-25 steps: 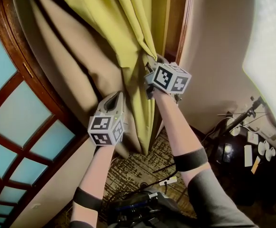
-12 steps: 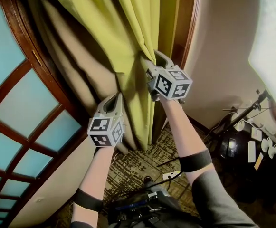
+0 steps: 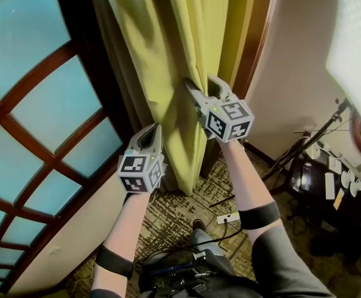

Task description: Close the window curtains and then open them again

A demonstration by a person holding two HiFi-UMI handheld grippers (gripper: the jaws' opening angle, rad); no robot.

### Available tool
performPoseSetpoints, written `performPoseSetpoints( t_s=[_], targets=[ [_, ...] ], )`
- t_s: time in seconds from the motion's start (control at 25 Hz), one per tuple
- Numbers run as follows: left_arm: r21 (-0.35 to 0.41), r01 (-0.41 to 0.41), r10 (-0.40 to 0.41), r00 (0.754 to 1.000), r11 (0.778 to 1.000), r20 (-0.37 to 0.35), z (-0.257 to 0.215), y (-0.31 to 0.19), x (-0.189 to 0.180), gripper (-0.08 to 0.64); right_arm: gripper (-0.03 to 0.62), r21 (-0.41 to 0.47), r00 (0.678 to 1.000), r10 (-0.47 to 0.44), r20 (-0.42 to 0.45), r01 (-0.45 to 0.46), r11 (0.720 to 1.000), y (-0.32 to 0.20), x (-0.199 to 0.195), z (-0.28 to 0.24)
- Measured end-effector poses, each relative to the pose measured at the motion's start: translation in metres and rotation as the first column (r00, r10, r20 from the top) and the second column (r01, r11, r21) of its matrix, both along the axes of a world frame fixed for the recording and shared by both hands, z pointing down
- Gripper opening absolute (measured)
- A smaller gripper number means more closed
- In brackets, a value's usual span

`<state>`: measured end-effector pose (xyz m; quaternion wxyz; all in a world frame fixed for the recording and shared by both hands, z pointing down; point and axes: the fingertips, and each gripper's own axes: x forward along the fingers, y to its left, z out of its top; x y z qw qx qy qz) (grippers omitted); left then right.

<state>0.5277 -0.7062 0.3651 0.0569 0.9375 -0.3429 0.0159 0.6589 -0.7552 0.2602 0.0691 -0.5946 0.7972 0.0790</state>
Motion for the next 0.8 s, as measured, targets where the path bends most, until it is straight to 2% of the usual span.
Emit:
performPoseSetpoints(
  t_s=[0.2,0.48,0.64,0.8],
  targets=[
    [0.017,-0.003,0.003,1.000,1.000,0.004,0.008,0.028,-0.055,0.003,0.239,0.011,0.999,0.036,0.028,-0.037,0.999,0.041,-0.041,0.010],
    [-0.013,-0.025,0.025,1.000,1.000,0.013,0.025,0.068,-0.110,0.003,0.239,0.042,0.999,0.041,0.000,-0.041,0.998,0.108,-0.098,0.016],
    [-0.020,-0.009,0.010,1.000,1.000,0.023,0.040,0.095,-0.131,0.003,0.239,0.055,0.998,0.027,0.054,-0.030,0.998,0.155,-0.108,0.026],
    [-0.038,0.024,-0.023,0.999,0.999,0.036,0.050,0.119,-0.150,0.003,0.233,0.038,0.993,0.028,0.114,-0.033,0.999,0.187,-0.101,0.044]
  ],
)
